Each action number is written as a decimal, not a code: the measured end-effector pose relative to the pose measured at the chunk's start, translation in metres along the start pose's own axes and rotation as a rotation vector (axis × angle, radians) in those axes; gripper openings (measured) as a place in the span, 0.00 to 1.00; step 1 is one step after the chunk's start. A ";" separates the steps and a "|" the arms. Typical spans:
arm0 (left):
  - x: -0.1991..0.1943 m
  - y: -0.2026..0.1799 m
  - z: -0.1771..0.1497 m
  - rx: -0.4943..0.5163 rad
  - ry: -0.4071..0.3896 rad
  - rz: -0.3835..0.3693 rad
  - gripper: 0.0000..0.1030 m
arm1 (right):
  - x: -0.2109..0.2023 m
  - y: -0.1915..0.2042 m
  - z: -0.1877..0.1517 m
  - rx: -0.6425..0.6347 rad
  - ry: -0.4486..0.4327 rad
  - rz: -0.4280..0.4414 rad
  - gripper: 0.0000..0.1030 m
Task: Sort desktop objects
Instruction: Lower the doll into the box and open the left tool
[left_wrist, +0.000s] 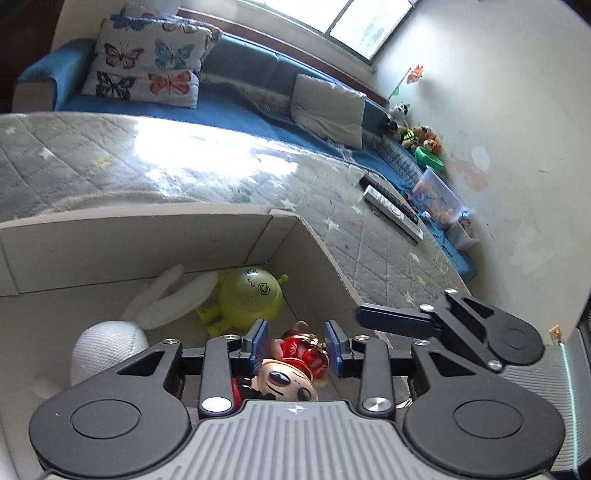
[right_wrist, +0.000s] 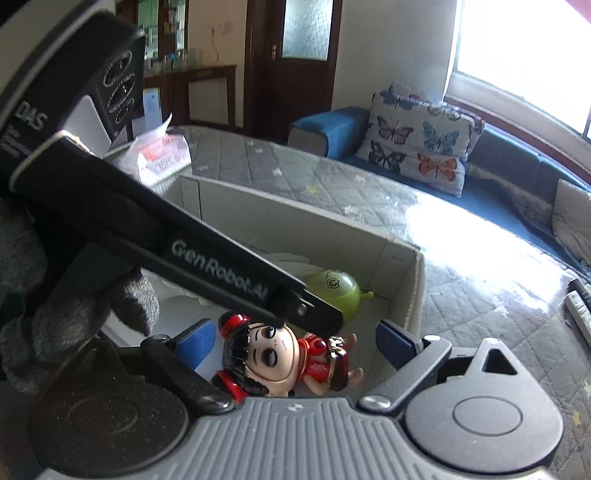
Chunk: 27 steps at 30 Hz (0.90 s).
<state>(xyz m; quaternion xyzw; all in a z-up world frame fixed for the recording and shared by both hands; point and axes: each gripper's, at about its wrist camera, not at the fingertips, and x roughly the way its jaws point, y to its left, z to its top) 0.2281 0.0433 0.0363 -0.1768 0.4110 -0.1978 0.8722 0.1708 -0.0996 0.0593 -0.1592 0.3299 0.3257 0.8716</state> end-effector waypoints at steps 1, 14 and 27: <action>-0.003 -0.002 -0.001 -0.001 -0.007 0.003 0.35 | -0.005 0.000 -0.001 0.004 -0.010 0.000 0.93; -0.035 -0.033 -0.026 0.032 -0.086 0.016 0.35 | -0.062 0.020 -0.026 0.020 -0.123 -0.020 0.93; -0.053 -0.065 -0.065 0.072 -0.135 0.010 0.35 | -0.088 0.035 -0.067 0.059 -0.130 -0.040 0.93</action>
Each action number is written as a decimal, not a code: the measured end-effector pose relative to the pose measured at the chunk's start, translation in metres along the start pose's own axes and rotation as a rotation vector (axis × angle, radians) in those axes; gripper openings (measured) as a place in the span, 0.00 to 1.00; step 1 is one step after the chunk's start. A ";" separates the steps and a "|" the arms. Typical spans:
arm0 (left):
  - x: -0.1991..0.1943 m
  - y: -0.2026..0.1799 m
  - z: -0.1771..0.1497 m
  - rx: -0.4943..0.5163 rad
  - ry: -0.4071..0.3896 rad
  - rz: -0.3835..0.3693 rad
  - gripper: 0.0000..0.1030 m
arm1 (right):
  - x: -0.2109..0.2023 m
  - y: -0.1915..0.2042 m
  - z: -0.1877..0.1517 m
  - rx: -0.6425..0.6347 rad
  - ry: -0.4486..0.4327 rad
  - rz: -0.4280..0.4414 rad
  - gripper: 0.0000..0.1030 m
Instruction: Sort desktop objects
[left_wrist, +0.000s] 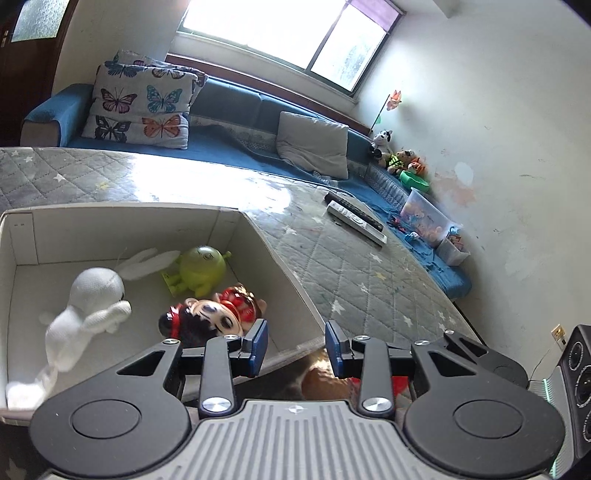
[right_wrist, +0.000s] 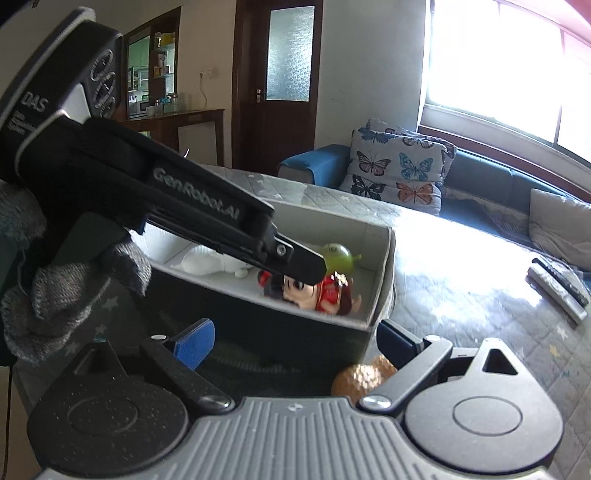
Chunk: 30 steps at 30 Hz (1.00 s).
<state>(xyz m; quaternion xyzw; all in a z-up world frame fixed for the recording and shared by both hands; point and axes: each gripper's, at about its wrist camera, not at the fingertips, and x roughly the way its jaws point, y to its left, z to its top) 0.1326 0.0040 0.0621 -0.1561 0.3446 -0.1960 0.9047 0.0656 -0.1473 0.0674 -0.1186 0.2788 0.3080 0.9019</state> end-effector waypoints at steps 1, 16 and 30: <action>-0.001 -0.002 -0.003 0.004 0.001 0.002 0.35 | -0.001 0.001 -0.004 0.003 0.001 -0.003 0.93; 0.009 -0.011 -0.051 -0.020 0.060 0.032 0.35 | -0.005 0.000 -0.044 0.035 0.031 -0.046 0.93; 0.013 -0.012 -0.062 -0.039 0.089 0.078 0.35 | -0.001 -0.013 -0.066 0.087 0.062 -0.057 0.94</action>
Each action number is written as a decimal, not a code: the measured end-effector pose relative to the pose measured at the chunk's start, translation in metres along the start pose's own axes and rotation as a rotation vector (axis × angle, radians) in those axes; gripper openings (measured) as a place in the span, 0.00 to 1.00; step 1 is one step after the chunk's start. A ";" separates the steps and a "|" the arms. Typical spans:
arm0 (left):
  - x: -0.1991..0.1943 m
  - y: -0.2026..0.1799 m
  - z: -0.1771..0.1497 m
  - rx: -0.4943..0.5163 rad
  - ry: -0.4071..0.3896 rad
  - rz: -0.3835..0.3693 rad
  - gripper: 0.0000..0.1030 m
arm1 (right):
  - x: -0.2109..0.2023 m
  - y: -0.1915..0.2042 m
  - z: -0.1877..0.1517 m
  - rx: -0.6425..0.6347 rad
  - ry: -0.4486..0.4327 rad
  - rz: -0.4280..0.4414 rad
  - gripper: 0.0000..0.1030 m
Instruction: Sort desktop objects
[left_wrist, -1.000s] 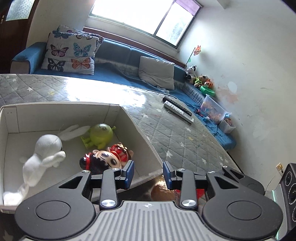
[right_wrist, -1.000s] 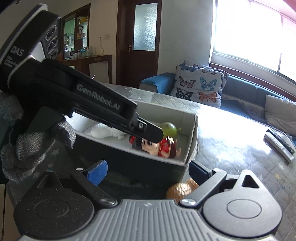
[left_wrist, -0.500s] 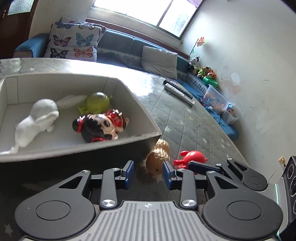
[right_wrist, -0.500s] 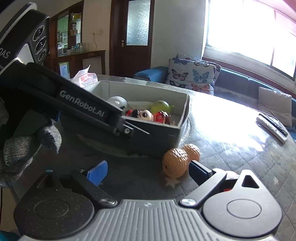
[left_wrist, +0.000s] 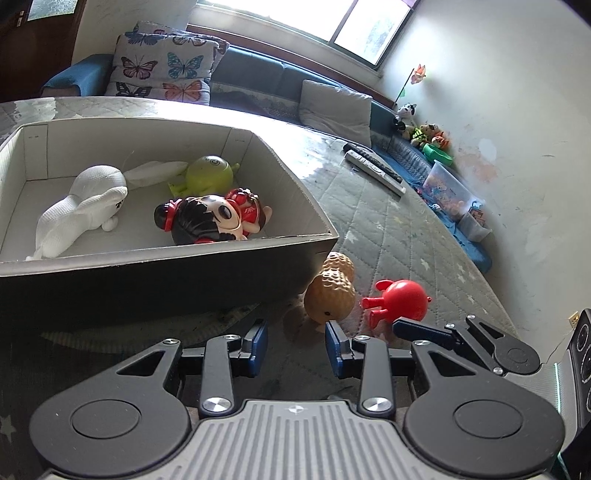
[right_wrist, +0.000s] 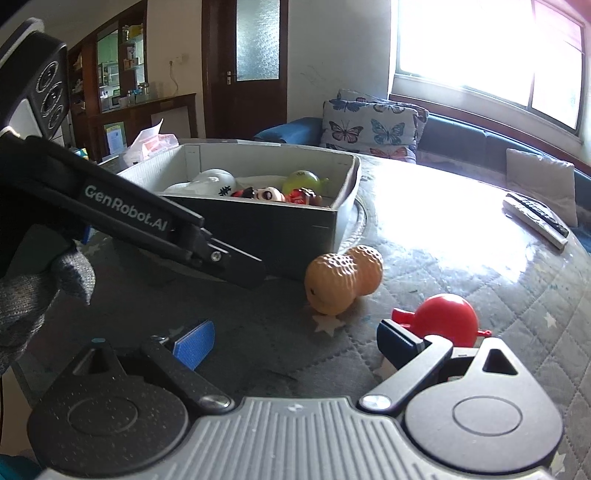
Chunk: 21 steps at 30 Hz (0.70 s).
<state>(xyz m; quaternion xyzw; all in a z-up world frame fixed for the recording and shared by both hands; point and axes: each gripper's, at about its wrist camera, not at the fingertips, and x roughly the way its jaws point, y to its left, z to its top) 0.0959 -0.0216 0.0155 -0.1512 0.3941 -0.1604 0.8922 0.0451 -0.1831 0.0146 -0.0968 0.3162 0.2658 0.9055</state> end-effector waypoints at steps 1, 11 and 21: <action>0.000 0.001 0.000 0.001 0.001 0.000 0.35 | 0.001 -0.001 0.000 0.000 0.000 -0.002 0.95; 0.003 0.006 0.005 -0.019 0.002 0.018 0.35 | 0.013 -0.014 0.010 -0.020 0.001 0.002 0.96; 0.011 0.010 0.009 -0.035 0.015 0.026 0.35 | 0.035 -0.024 0.026 -0.075 0.014 0.034 0.97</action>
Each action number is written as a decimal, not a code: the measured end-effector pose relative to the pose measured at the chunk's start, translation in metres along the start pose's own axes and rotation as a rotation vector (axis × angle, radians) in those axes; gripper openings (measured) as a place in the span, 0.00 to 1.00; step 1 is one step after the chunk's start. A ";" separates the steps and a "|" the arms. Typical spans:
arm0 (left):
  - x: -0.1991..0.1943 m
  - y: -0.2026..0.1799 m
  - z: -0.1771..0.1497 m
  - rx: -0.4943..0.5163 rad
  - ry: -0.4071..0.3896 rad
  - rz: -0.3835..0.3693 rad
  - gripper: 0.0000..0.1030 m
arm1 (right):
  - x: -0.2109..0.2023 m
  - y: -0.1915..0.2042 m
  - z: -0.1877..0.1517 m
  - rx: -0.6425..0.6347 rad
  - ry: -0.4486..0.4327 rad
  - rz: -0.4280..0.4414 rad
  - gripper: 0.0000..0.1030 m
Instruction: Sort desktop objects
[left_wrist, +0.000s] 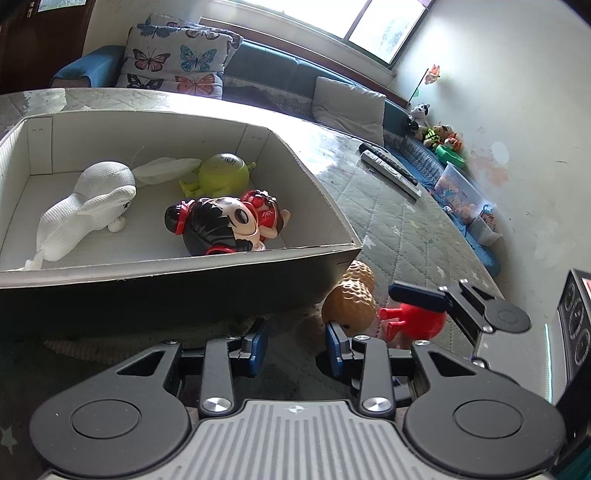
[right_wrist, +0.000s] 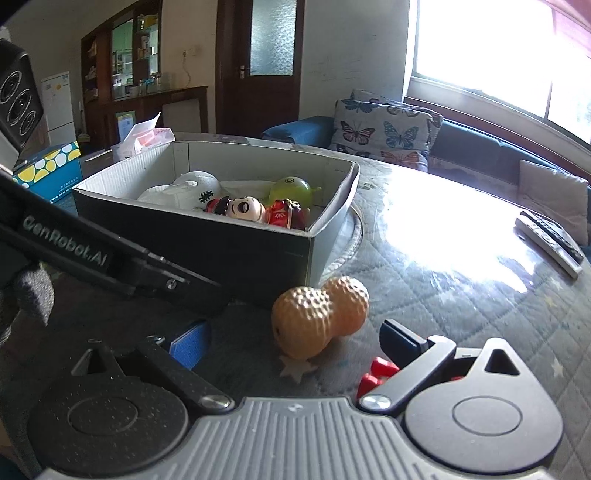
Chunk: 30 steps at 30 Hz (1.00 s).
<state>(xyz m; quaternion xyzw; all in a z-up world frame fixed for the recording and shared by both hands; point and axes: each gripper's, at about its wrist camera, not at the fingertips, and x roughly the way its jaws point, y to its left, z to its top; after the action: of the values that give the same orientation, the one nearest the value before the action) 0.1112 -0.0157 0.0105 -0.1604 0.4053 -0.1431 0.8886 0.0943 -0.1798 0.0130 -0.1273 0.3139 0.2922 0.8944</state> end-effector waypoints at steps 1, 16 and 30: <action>0.000 0.000 0.000 -0.001 -0.001 -0.001 0.35 | 0.003 -0.001 0.002 -0.009 0.005 0.004 0.97; 0.002 0.005 0.004 -0.019 0.006 0.002 0.35 | 0.033 -0.008 0.010 -0.092 0.042 0.111 0.98; -0.004 -0.014 -0.006 0.025 0.026 -0.070 0.35 | 0.003 0.022 -0.009 -0.104 -0.003 0.152 0.98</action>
<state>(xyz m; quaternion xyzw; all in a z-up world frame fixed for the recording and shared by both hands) 0.1025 -0.0272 0.0154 -0.1616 0.4090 -0.1810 0.8797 0.0783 -0.1648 0.0031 -0.1489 0.3055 0.3754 0.8623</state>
